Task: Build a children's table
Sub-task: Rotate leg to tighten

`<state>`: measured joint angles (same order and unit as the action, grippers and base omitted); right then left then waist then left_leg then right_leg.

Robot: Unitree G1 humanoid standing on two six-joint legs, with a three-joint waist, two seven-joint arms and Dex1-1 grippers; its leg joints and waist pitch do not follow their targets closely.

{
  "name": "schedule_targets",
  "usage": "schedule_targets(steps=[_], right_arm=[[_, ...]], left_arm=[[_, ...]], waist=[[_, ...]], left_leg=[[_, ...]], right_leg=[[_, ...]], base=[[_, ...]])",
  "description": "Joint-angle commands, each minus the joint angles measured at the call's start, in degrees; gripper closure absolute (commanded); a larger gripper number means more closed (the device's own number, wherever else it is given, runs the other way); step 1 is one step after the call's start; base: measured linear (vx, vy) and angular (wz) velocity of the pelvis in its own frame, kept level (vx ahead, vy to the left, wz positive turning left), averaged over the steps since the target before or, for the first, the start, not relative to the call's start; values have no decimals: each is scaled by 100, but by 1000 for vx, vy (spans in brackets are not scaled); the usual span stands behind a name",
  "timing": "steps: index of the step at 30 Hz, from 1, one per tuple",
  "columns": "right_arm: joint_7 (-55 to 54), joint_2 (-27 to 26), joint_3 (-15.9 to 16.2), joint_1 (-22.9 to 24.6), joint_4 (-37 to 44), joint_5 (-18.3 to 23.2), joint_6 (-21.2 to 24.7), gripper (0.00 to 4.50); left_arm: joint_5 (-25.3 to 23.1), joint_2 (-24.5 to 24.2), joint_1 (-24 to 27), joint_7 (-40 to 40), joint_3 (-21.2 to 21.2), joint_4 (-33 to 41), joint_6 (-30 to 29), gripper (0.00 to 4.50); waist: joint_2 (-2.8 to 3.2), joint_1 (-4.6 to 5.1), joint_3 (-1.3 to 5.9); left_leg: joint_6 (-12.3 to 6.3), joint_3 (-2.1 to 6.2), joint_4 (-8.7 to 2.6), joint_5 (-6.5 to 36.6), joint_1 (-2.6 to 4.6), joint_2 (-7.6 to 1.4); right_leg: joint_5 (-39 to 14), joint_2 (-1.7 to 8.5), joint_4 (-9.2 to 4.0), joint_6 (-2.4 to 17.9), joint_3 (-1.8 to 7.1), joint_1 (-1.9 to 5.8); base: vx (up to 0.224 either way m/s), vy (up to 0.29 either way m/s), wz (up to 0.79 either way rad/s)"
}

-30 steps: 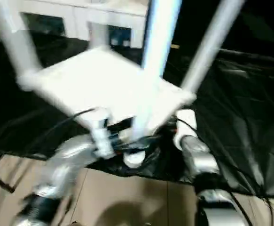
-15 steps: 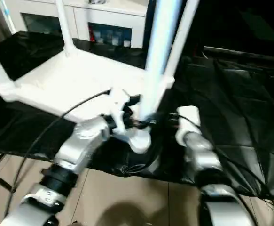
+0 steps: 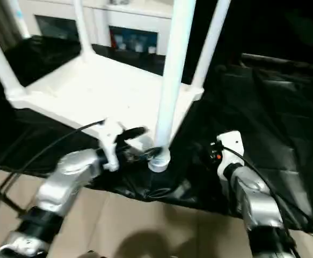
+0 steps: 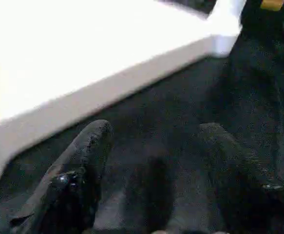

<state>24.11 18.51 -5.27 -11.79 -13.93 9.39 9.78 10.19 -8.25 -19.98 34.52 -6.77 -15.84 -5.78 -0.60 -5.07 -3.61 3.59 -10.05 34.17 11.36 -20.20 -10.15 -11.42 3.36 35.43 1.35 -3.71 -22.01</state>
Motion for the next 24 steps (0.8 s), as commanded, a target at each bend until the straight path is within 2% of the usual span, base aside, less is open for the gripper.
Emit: schedule_targets(steps=[1,2,3,6,7,8,9,10,11,12,13,14,15,16,17,18,19,20,21,22,23,24], right_arm=[[-438,-193,-137,152,348,-53,203,135],[-639,-361,-151,290,551,-73,215,135],[-656,-375,-152,302,568,-75,214,135],[-947,-665,-140,586,955,-45,415,135],[-1021,-778,-189,647,1040,53,437,135],[-1095,-865,-235,684,1106,134,492,135],[-1095,-865,-235,684,1106,134,492,135],[-1238,-955,-229,734,1265,152,607,135],[-1238,-955,-229,734,1265,152,607,135],[-1352,-1021,-191,743,1395,110,712,135],[-1396,-1065,-154,751,1460,77,757,135],[-1398,-1069,-148,753,1467,73,763,135],[-1402,-1076,-105,771,1514,29,821,135],[-1410,-1078,-90,785,1544,7,860,135],[-1410,-1078,-90,785,1544,7,860,135],[-1397,-1071,-79,813,1598,9,919,135],[-1295,-1001,-18,834,1636,-3,939,135],[-1172,-934,38,854,1671,14,974,135],[-1072,-861,87,870,1704,37,990,135],[-929,-744,120,877,1737,82,991,135],[-929,-744,120,877,1737,82,991,135],[-878,-695,109,876,1779,128,1043,135]], left_arm=[[-165,50,165,-580,276,229,172,7],[-214,116,262,-890,413,356,187,7],[-220,121,270,-919,425,367,186,7],[-273,241,387,-1333,606,616,448,7],[-323,253,334,-1510,629,616,311,7],[-430,251,262,-1701,633,569,239,7],[-430,251,262,-1701,633,569,239,7],[-604,317,106,-2038,672,424,224,7],[-604,317,106,-2038,672,424,224,7],[-973,278,-26,-2340,585,315,355,7],[-1081,281,-47,-2411,530,314,328,7],[-1093,282,-48,-2418,524,315,322,7],[-1089,306,-24,-2413,502,349,263,7],[-1054,329,4,-2406,505,385,219,7],[-1054,329,4,-2406,505,385,219,7],[-1017,359,85,-2442,523,467,196,7],[-970,376,146,-2488,567,528,112,7],[-940,383,211,-2514,604,591,115,7],[-874,402,270,-2520,648,653,97,7],[-826,404,366,-2558,718,748,32,7],[-826,404,366,-2558,718,748,32,7],[-893,387,412,-2634,744,777,55,7]], waist=[[24,-3,345],[16,6,350],[-19,-2,360],[-36,-1,365],[-2,4,390],[-74,-66,375],[-165,-144,387],[-214,-288,379],[-222,-352,350],[-189,-459,316],[-81,-333,332],[-81,-333,332],[169,18,512],[311,77,518],[332,19,528],[272,9,567],[321,47,628],[270,83,655],[159,198,712],[29,170,697],[-299,71,666],[-300,-51,616]], left_leg=[[-210,113,-413,1049,5,-308],[-220,113,-414,1017,-6,-308],[-223,118,-415,951,-14,-318],[-304,114,-425,875,-30,-327],[-164,-105,-286,982,174,-323],[114,-231,-204,1221,182,-213],[98,-235,-76,1409,110,-102],[-83,-126,232,1465,48,-39],[-170,-24,415,1445,-75,-9],[-46,249,591,1286,-234,11],[422,329,50,663,-145,-23],[422,329,50,663,-145,-23],[676,339,-358,-99,598,-685],[645,529,-490,-1447,463,-1214],[694,454,-541,-2077,382,-1382],[664,523,-546,-2677,332,-1451],[-192,703,-375,-3520,414,-1264],[-721,674,-231,-3628,510,-1217],[-1894,787,-95,-3890,498,-1000],[-2319,722,23,-3657,370,-769],[-2283,190,410,-2072,-370,240],[-1835,146,551,-960,-572,320]], right_leg=[[-1378,502,-509,934,329,238],[-1349,496,-518,924,329,243],[-1236,493,-499,908,323,246],[-1086,509,-492,926,334,244],[-1308,426,-608,865,533,57],[-1559,327,-598,834,736,45],[-1740,395,-623,826,1023,151],[-1978,653,-787,947,1518,259],[-2131,807,-871,1005,1769,351],[-2103,781,-890,1118,2095,421],[-1283,-31,-555,886,1655,230],[-1283,-31,-555,886,1655,230],[-581,-464,23,117,774,-495],[-397,-169,254,-65,436,-541],[-231,-103,346,-65,276,-600],[-17,-5,508,12,147,-577],[-310,137,575,109,27,-611],[-284,197,519,208,55,-671],[-177,338,379,410,179,-549],[105,452,192,612,283,-427],[1711,506,-27,952,419,221],[1918,912,-304,989,547,387]], base=[[0,0,0],[0,0,0],[0,0,0],[0,0,0],[0,0,0],[0,0,0],[-2,44,-41],[1,94,-45],[1,94,-45],[-4,147,-55],[-4,189,-56],[-4,189,-56],[-30,168,-46],[-45,111,-41],[-45,111,-41],[-29,82,-34],[0,0,0],[0,0,0],[-5,-95,-19],[-30,-177,-35],[-30,-177,-35],[-70,-184,-5]])
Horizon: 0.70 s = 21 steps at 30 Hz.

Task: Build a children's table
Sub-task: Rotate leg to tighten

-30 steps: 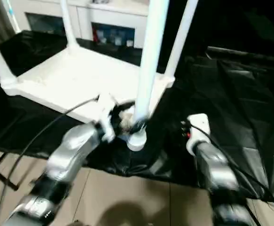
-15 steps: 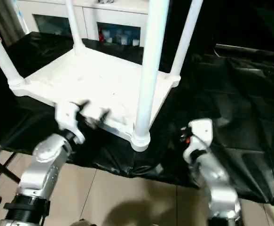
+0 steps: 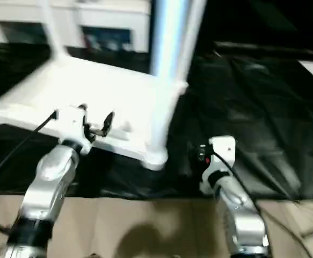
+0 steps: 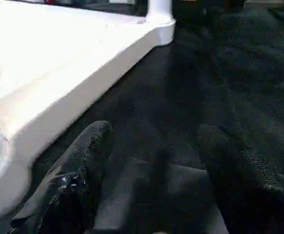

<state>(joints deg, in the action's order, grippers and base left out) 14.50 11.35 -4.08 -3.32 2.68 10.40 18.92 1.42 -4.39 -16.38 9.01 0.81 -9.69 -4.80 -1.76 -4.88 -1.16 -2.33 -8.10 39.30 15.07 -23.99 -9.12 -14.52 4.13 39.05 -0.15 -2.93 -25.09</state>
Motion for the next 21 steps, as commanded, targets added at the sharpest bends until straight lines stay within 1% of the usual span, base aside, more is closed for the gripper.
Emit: schedule_targets(steps=[1,2,3,4,5,6,7,8,9,10,11,12,13,14,15,16,17,18,19,20,21], right_arm=[[93,28,-17,27,130,44,151,135],[161,83,12,18,142,30,147,135],[193,108,28,13,143,22,143,135],[220,130,42,9,144,15,139,135],[290,185,82,-4,135,-5,153,135],[407,258,152,-43,93,-19,153,135],[435,275,169,-53,83,-17,159,135],[473,297,191,-66,70,-9,168,135],[504,316,227,-89,34,-19,144,135],[516,325,247,-97,15,-27,128,135],[539,319,259,-110,-3,-13,101,135],[544,317,260,-111,-3,-9,99,135],[558,314,263,-114,-4,1,93,135],[635,342,361,-112,10,-42,118,135],[663,354,396,-109,15,-58,129,135],[702,396,493,-95,19,-151,88,135],[720,408,552,-79,17,-195,59,135],[723,411,579,-65,15,-216,35,135],[664,317,477,-60,11,-84,92,135],[664,317,477,-60,11,-84,92,135],[639,294,440,-63,8,-42,126,135]], left_arm=[[-42,-7,62,-105,-10,169,-35,7],[-1,4,121,-113,21,234,-29,7],[14,6,147,-115,31,265,-43,7],[26,8,169,-116,40,293,-56,7],[42,2,239,-102,48,361,-54,7],[-13,-33,337,-103,18,453,-58,7],[-30,-42,361,-107,10,476,-59,7],[-52,-53,392,-117,-4,510,-57,7],[-55,-49,415,-145,10,542,-68,7],[-50,-42,428,-162,23,559,-73,7],[-43,-42,438,-160,28,574,-90,7],[-42,-42,441,-159,29,579,-94,7],[-42,-40,449,-158,30,591,-104,7],[-31,-44,461,-163,34,621,-116,7],[-30,-45,465,-167,36,631,-122,7],[-25,-46,472,-171,38,646,-120,7],[-20,-49,489,-173,34,674,-137,7],[-19,-50,503,-173,30,693,-149,7],[-3,-51,523,-169,25,730,-170,7],[-3,-51,523,-169,25,730,-170,7],[0,-52,527,-170,23,739,-175,7]], waist=[[-162,-145,255],[-143,-140,235],[-67,-103,231],[-28,-94,234],[-12,-70,212],[-26,-56,146],[13,-32,94],[31,-23,74],[30,-13,86],[43,2,95],[41,3,105],[53,-3,105],[49,-6,87],[40,-3,78],[41,10,53],[106,-40,-53],[78,-57,-15],[78,15,4],[152,133,17],[125,200,-56],[190,179,-82]], left_leg=[[-95,-21,-245,-472,3,139],[70,-13,-376,-430,12,96],[274,-2,-521,-181,55,0],[317,14,-591,-11,115,-76],[345,1,-706,248,158,-164],[367,-18,-802,711,266,-260],[477,-10,-893,1079,317,-304],[524,-30,-900,1248,365,-308],[590,-8,-931,1479,441,-348],[618,18,-984,1447,399,-380],[625,29,-1004,1407,380,-400],[637,35,-1015,1406,378,-415],[661,16,-1025,1557,414,-428],[676,6,-1030,1715,438,-424],[729,2,-1037,2208,514,-406],[512,232,-1219,2713,150,-285],[513,247,-1118,2901,258,-227],[486,315,-980,2708,240,-182],[606,185,-846,2825,727,-319],[643,200,-873,3095,743,-332],[688,223,-961,3423,770,-385]], right_leg=[[1910,622,-710,473,361,559],[1394,528,-739,212,284,577],[417,348,-788,-213,226,550],[25,332,-798,-269,218,529],[-770,285,-882,-278,177,519],[-1748,279,-1013,-139,139,452],[-2472,280,-1075,-34,102,437],[-2720,273,-1126,-23,102,395],[-2811,284,-1132,51,105,373],[-2504,297,-1094,160,117,427],[-2307,301,-1070,214,126,444],[-2142,307,-1052,269,136,442],[-1909,311,-1026,415,161,405],[-2010,315,-1026,436,155,401],[-2551,336,-1061,383,135,392],[-3589,513,-1089,107,-186,690],[-4023,569,-1176,0,-249,671],[-4420,748,-1276,33,-376,817],[-4362,607,-1440,128,-350,590],[-4160,513,-1449,145,-499,591],[-3866,410,-1414,168,-513,623]], base=[[-83,-159,1],[-83,-159,1],[-85,-122,-6],[-100,-68,3],[-100,-68,3],[-104,-18,4],[-80,8,4],[-80,8,4],[-60,19,6],[-66,39,3],[-89,62,5],[-55,48,2],[0,0,0],[0,0,0],[0,0,0],[-19,36,26],[-19,36,26],[5,34,48],[41,24,26],[41,24,26],[57,24,4]])
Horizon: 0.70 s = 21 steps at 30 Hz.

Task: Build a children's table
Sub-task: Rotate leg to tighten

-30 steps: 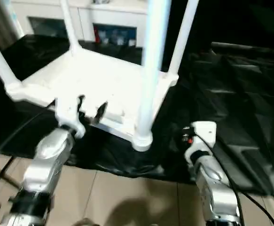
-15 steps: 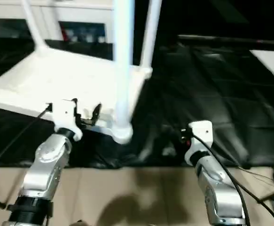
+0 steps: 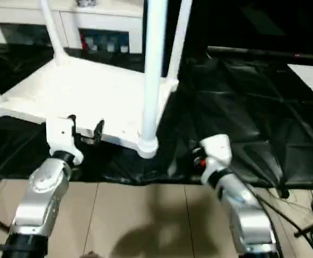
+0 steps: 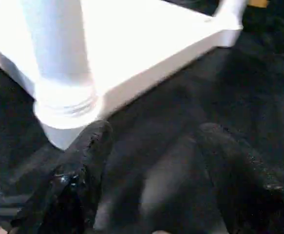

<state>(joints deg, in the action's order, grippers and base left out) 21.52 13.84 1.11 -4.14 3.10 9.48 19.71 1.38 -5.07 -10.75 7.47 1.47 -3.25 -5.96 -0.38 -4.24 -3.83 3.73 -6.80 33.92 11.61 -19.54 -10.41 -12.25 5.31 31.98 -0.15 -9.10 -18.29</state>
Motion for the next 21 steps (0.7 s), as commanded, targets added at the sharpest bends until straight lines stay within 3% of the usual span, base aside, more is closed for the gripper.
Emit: schedule_targets(steps=[1,3,4,5,6,7,9,10,11,12,13,14,15,16,17,18,19,20,21], right_arm=[[-120,52,-98,19,-51,14,41,135],[-167,58,-119,38,-79,-24,12,135],[-173,56,-123,41,-84,-27,9,135],[-173,56,-123,41,-84,-27,9,135],[-212,54,-138,51,-116,-61,-3,135],[-212,54,-138,51,-116,-61,-3,135],[-258,42,-158,63,-134,-97,-1,135],[-269,37,-165,66,-135,-102,0,135],[-264,31,-168,78,-117,-94,1,135],[-247,23,-174,91,-90,-76,0,135],[-189,91,-87,114,-37,-163,-61,135],[-103,166,4,136,13,-221,-65,135],[-81,177,17,140,19,-216,-45,135],[-55,211,52,148,29,-231,-40,135],[-46,223,65,151,32,-236,-38,135],[-46,223,65,151,32,-236,-38,135],[-193,158,-44,148,27,-175,42,135],[-211,155,-51,145,19,-181,43,135],[-306,118,-101,160,-9,-191,37,135]], left_arm=[[8,11,-25,-4,-51,114,-70,7],[-2,7,-5,7,-70,144,-89,7],[-4,7,0,10,-72,149,-91,7],[-4,7,0,10,-72,149,-91,7],[-5,15,14,8,-75,167,-106,7],[-5,15,14,8,-75,167,-106,7],[14,22,30,9,-78,202,-136,7],[18,23,32,11,-78,210,-144,7],[24,25,30,10,-73,209,-148,7],[25,23,33,6,-74,211,-157,7],[28,20,33,7,-76,207,-160,7],[34,14,33,6,-79,203,-166,7],[35,14,33,6,-79,202,-168,7],[35,12,35,6,-80,204,-173,7],[35,11,35,5,-80,205,-175,7],[35,11,35,5,-80,205,-175,7],[82,26,96,24,-63,277,-173,7],[97,29,104,28,-58,285,-164,7],[154,19,155,85,-71,330,-194,7]], waist=[[85,160,174],[71,162,204],[23,188,207],[-17,154,288],[-74,88,370],[-71,39,424],[-40,46,460],[-41,82,519],[-17,87,534],[-19,105,572],[19,115,595],[2,163,598],[-47,29,543],[-18,45,547],[53,46,546],[140,263,625],[103,451,589],[93,395,560],[-17,336,474]], left_leg=[[163,204,-683,4673,383,-431],[158,184,-710,4630,402,-400],[121,96,-646,4201,336,-294],[-55,-9,-592,3288,156,-206],[-305,-104,-537,2191,-43,-147],[-531,-169,-507,1413,-37,-119],[-721,-177,-487,871,-32,-103],[-1070,-146,-421,205,61,-77],[-1234,-124,-392,-57,96,-64],[-1652,-75,-323,-595,203,-43],[-1885,-28,-295,-866,304,-49],[-2385,89,-232,-1403,466,-88],[-2970,55,15,-1517,-168,404],[-3044,173,85,-1634,-300,390],[-3013,263,76,-1806,-155,368],[-3535,908,42,-2608,764,100],[-3641,1339,-84,-2997,1335,-732],[-3531,1278,-95,-3248,1179,-689],[-3234,1065,-154,-3574,931,-598]], right_leg=[[-2984,156,-426,275,175,16],[-2671,210,-393,437,280,35],[-2853,308,-494,561,338,93],[-2934,402,-527,655,443,291],[-2727,425,-532,714,521,471],[-2224,371,-476,825,532,477],[-1627,291,-387,966,500,497],[-608,166,-228,1155,452,478],[-291,135,-171,1208,434,467],[271,69,-59,1280,414,421],[471,26,11,1304,392,359],[648,-31,133,1216,379,229],[1087,68,-97,833,343,717],[1232,136,-50,620,307,820],[1104,29,-41,513,222,767],[327,-294,445,155,106,53],[-1302,-53,878,-194,424,-718],[-1155,-7,1027,-349,496,-797],[-360,158,987,-467,768,-909]], base=[[76,26,-3],[82,21,-4],[115,5,-8],[115,5,-8],[118,-7,-6],[121,-9,0],[134,-6,1],[163,5,4],[163,5,4],[180,9,9],[174,2,11],[174,2,11],[139,15,35],[136,16,64],[136,16,64],[150,-46,57],[105,-96,9],[105,-96,9],[51,-135,-24]])
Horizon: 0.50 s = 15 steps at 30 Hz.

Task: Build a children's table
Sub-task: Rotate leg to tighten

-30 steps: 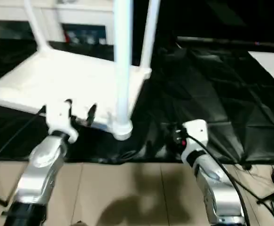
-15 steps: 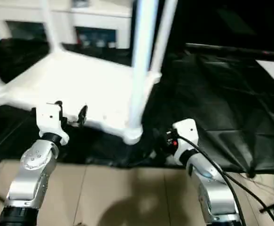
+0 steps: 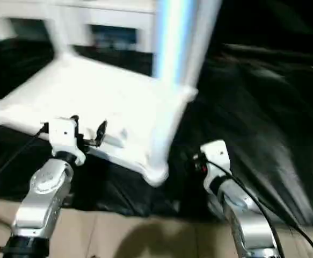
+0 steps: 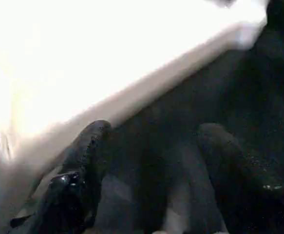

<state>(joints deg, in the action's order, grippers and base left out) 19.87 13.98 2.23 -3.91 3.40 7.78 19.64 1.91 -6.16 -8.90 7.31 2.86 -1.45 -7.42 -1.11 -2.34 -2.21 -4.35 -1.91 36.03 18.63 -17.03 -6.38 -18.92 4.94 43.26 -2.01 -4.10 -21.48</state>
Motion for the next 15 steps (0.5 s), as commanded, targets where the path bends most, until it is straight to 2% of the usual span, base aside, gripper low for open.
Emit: schedule_targets(steps=[1,2,3,4,5,6,7,8,9,10,11,12,13,14,15], right_arm=[[-167,87,-230,151,-38,-17,38,135],[-193,62,-252,181,-26,-7,27,135],[-200,52,-254,187,-21,-5,25,135],[-218,45,-251,212,3,-19,13,135],[-241,24,-250,236,24,-36,4,135],[-241,24,-250,236,24,-36,4,135],[-254,9,-256,246,27,-36,-4,135],[-253,13,-263,254,40,-34,-6,135],[-244,38,-263,254,61,-49,-8,135],[-241,54,-260,247,73,-61,-7,135],[-231,69,-261,244,79,-62,-7,135],[-164,136,-274,236,110,-46,-7,135],[-53,217,-292,245,146,-7,-21,135],[56,307,-300,253,165,20,-19,135],[132,365,-307,259,173,44,-13,135]], left_arm=[[120,119,-12,140,-228,161,-67,7],[152,95,12,229,-261,174,-52,7],[172,80,13,277,-272,170,-27,7],[252,52,23,428,-303,190,35,7],[350,3,1,630,-330,175,92,7],[350,3,1,630,-330,175,92,7],[381,-66,-68,785,-365,97,62,7],[384,-153,-176,960,-421,-37,39,7],[414,-262,-331,1258,-476,-234,60,7],[437,-336,-442,1464,-509,-376,81,7],[469,-381,-489,1605,-533,-429,77,7],[616,-584,-671,2241,-646,-629,89,7],[632,-782,-793,2716,-775,-787,152,7],[582,-975,-911,3040,-909,-955,156,7],[539,-1096,-978,3245,-1000,-1049,166,7]], waist=[[-149,59,322],[-333,39,277],[-386,-204,310],[-442,-192,317],[-417,-159,338],[-255,-159,322],[-96,-148,331],[-53,-123,310],[84,-103,281],[85,-93,215],[85,-93,215],[59,-78,138],[76,-109,130],[120,-129,103],[102,-122,73]], left_leg=[[-1619,99,-9,-3686,489,-314],[-1223,-114,43,-2887,198,7],[-593,-222,392,-1211,-454,313],[207,-229,188,-1336,-395,167],[481,-283,68,-1603,-392,222],[690,-312,-130,-1800,-381,168],[737,-281,-242,-1489,-344,-1],[732,-257,-295,-1232,-351,-110],[790,-202,-387,-689,-310,-339],[799,-173,-488,-2,-177,-533],[799,-173,-488,-2,-177,-533],[792,-264,-592,545,-194,-610],[804,-304,-600,677,-177,-615],[833,-365,-606,1001,-130,-630],[832,-386,-627,1156,-141,-628]], right_leg=[[1784,316,-786,124,519,-470],[2052,310,-967,-101,666,-137],[3275,664,-1043,-151,1193,628],[5523,515,-814,-307,892,620],[6525,331,-729,-460,672,600],[7082,222,-722,-548,486,501],[6062,179,-822,-567,454,465],[5351,180,-860,-531,442,460],[3705,181,-954,-248,438,452],[1936,200,-1084,203,429,378],[1936,200,-1084,203,429,378],[205,252,-1180,926,472,376],[-301,273,-1214,1051,483,343],[-1044,287,-1264,1167,502,247],[-1380,287,-1299,1143,501,232]], base=[[-7,-135,-3],[-7,-135,-3],[14,-81,25],[53,-95,12],[53,-95,12],[-40,-88,-8],[-83,-53,0],[-83,-53,0],[-72,-31,8],[-89,8,15],[-89,8,15],[-106,32,10],[-106,37,5],[-106,37,5],[-91,27,5]])
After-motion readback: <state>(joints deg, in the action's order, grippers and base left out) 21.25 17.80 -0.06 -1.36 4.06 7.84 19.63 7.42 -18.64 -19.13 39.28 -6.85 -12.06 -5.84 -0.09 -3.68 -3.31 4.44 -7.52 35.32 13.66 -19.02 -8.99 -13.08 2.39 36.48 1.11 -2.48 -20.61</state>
